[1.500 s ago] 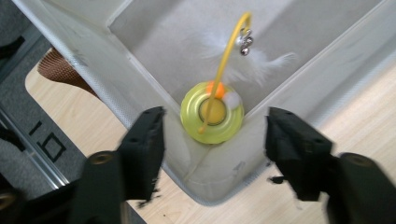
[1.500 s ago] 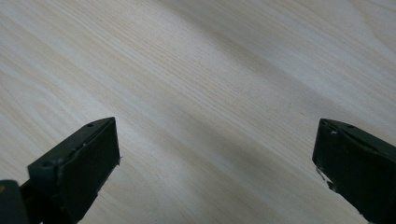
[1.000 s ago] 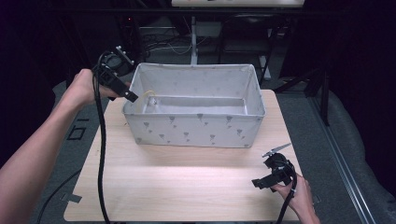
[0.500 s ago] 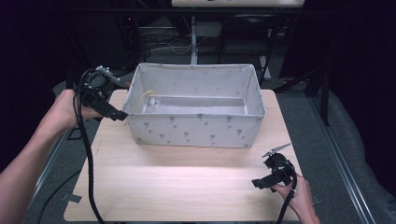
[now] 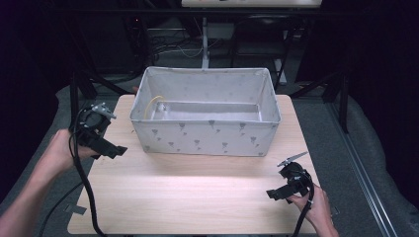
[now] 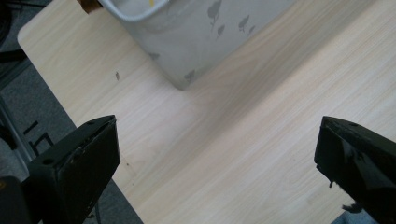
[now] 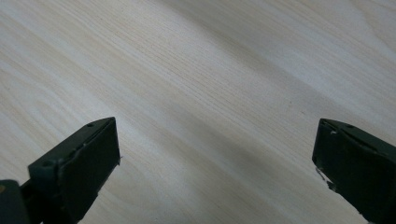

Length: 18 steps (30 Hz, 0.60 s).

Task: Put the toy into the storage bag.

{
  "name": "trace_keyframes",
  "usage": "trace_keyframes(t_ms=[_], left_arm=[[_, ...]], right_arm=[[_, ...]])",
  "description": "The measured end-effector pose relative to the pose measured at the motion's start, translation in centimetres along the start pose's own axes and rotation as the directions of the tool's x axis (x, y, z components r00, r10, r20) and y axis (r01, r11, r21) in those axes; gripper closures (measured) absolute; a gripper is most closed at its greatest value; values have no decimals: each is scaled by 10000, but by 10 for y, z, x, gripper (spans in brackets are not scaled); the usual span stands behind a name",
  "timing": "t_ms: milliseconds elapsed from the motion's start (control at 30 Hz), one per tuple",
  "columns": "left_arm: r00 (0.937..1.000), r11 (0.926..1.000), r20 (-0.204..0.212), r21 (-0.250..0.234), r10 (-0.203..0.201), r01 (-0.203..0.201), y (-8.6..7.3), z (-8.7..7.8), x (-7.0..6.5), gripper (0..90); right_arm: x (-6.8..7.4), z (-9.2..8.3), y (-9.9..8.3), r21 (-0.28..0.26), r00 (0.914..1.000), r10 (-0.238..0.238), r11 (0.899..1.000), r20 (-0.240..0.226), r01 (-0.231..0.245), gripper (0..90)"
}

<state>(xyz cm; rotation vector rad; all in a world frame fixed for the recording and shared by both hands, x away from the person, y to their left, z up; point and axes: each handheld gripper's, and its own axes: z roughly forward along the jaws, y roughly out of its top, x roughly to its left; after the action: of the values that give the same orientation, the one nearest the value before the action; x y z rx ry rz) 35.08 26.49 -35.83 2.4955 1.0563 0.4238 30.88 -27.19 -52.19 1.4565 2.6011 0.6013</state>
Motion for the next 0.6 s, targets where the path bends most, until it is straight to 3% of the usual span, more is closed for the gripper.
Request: trace_keyframes(t_ms=[367,600], left_arm=[[9964,9962,119,251,-840,836,-55,37,-8,1],[9911,9909,176,280,-1322,1317,-77,56,-11,1]], right_arm=[[1,1,0,-51,10000,58,10000,-75,-58,6],[1,2,0,-60,9999,66,10000,-145,-67,6]])
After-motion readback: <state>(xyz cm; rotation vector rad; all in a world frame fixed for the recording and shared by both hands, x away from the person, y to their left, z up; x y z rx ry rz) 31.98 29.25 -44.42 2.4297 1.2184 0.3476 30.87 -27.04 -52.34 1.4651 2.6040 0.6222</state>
